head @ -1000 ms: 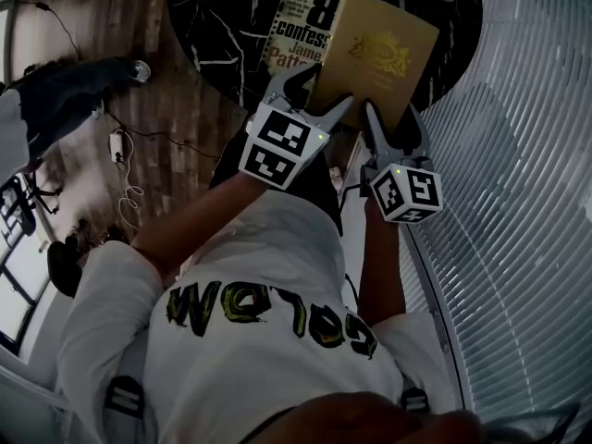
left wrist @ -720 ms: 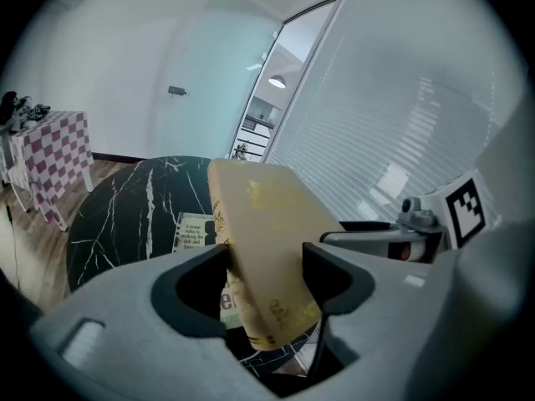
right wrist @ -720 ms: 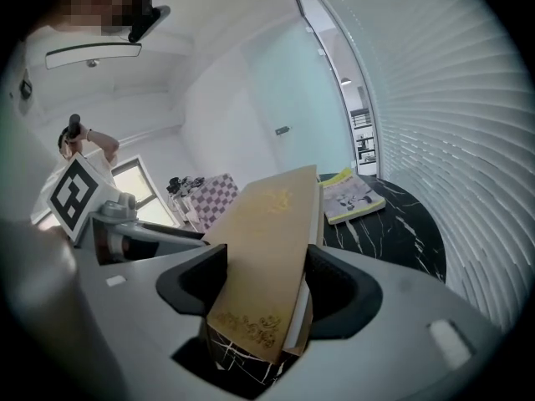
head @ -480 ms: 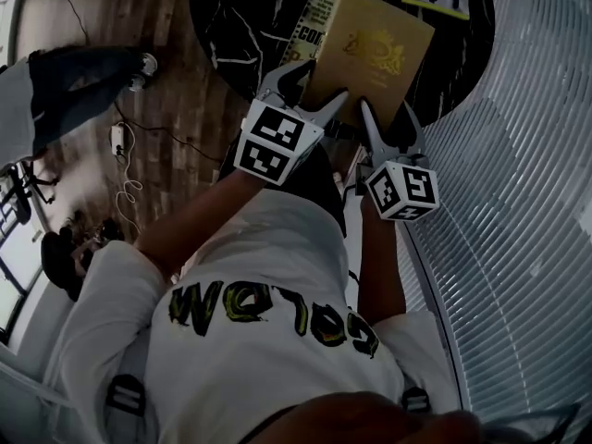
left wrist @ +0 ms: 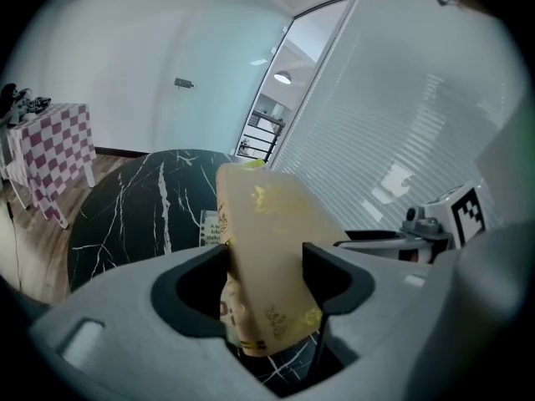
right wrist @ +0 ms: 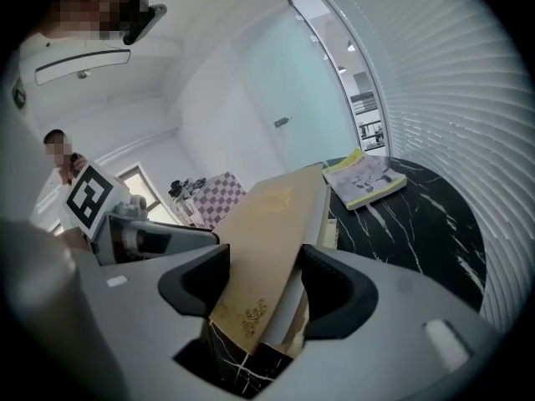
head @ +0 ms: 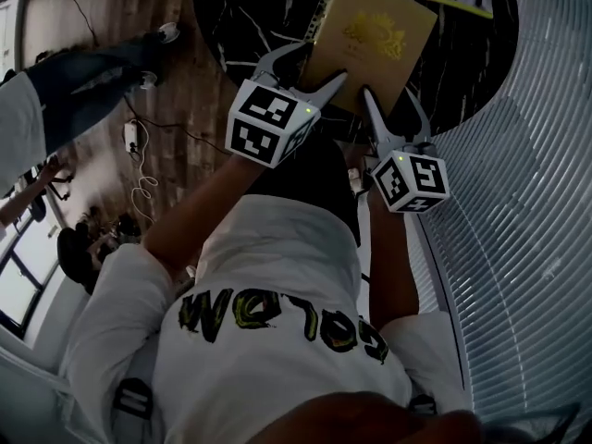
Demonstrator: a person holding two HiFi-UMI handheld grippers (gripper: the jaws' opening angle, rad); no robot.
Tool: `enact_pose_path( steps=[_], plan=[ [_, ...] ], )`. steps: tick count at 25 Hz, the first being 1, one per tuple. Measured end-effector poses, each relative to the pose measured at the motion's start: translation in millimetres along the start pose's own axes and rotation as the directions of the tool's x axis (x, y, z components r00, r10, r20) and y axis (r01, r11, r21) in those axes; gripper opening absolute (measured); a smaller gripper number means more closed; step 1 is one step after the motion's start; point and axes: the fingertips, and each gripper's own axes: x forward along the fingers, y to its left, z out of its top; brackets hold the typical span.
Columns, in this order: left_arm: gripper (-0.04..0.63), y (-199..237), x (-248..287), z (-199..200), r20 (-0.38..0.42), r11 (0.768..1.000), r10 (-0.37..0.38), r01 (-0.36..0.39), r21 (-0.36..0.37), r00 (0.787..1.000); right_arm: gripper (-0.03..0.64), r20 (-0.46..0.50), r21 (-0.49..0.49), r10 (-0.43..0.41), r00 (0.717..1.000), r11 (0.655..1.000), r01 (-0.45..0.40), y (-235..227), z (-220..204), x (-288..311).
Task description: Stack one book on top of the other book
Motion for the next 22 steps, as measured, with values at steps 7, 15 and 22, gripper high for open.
enact_pose_path(
  steps=[7,15,22],
  plan=[
    [0.285,27,20,-18,-0.050,1.000,0.007,-0.007,-0.001,0.999,0.270,-0.027,0.037,0.015,1.000,0.999,-0.014,-7,-24,31],
    [0.285,42,36,-33,-0.089,1.000,0.004,-0.005,-0.004,0.996,0.270,-0.061,0.063,0.006,0.998,0.998,-0.003,-15,-43,48],
    [0.285,49,48,-47,-0.117,1.000,0.018,-0.019,-0.007,0.993,0.262,-0.097,0.056,0.003,0.995,0.998,0.002,-22,-61,58]
  ],
)
